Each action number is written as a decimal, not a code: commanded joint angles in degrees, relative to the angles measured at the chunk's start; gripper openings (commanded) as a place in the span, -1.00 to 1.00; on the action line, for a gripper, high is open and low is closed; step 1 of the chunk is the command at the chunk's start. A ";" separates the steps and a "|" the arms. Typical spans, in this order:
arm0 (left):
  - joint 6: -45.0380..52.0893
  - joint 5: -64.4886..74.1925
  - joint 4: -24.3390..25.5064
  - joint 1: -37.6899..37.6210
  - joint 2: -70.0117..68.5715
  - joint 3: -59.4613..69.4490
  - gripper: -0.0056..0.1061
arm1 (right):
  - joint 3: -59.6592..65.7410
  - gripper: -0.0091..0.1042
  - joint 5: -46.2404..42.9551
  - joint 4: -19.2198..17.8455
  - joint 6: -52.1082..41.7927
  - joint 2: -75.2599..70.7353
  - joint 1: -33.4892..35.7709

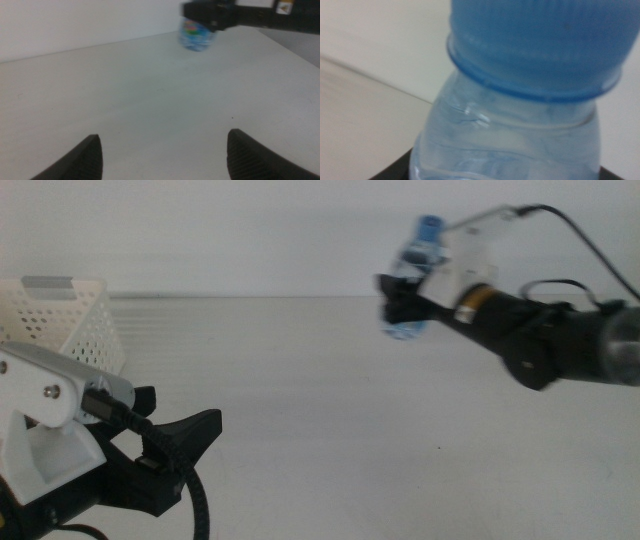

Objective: Use arms to grab the bottles and put them into the dustbin to the left of the table.

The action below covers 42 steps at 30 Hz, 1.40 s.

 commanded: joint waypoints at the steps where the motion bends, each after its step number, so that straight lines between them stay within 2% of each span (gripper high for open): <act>1: -0.73 -4.66 -0.10 -0.46 -0.25 -1.60 0.48 | -6.06 -0.84 -4.06 -3.44 2.29 -1.76 3.84; 3: -0.73 -4.66 -0.10 -0.46 -0.25 -1.60 0.48 | -9.97 -0.84 -2.56 -4.86 2.34 0.20 6.70; 7: -0.73 -4.66 -0.10 -0.46 -0.25 -1.60 0.48 | -16.09 -0.84 0.14 -5.00 2.29 5.16 11.55; 10: -0.73 -4.66 -0.10 -0.46 -0.25 -1.60 0.48 | -18.61 -0.84 -0.97 -4.95 2.29 8.63 13.59; 15: -0.73 -4.66 -0.10 -0.46 -0.25 -1.60 0.48 | -19.79 -0.84 -5.11 -4.96 2.02 13.67 15.11; 22: -0.73 -4.66 -0.10 -0.46 -0.25 -1.60 0.48 | -19.72 -0.79 -4.84 -4.96 2.08 16.33 15.31; 24: -0.73 -4.66 -0.10 -0.46 -0.25 -1.60 0.48 | -19.61 -0.67 -4.44 -4.96 2.08 16.34 15.31; 25: -0.73 -4.66 -0.10 -0.46 -0.25 -1.60 0.48 | -19.61 -0.31 -4.18 -4.96 3.54 16.34 15.50; 32: -0.73 -4.66 -0.10 -0.46 -0.25 -1.60 0.48 | -19.08 0.47 -1.87 -4.96 9.26 15.62 15.62; 35: -0.73 -4.66 -0.10 -0.46 -0.25 -1.60 0.48 | -16.68 0.62 -1.59 -6.99 12.17 13.55 15.57; 42: -0.73 -4.66 -0.10 -0.46 -0.25 -1.60 0.48 | -6.15 0.63 -1.80 -10.98 13.52 4.75 15.37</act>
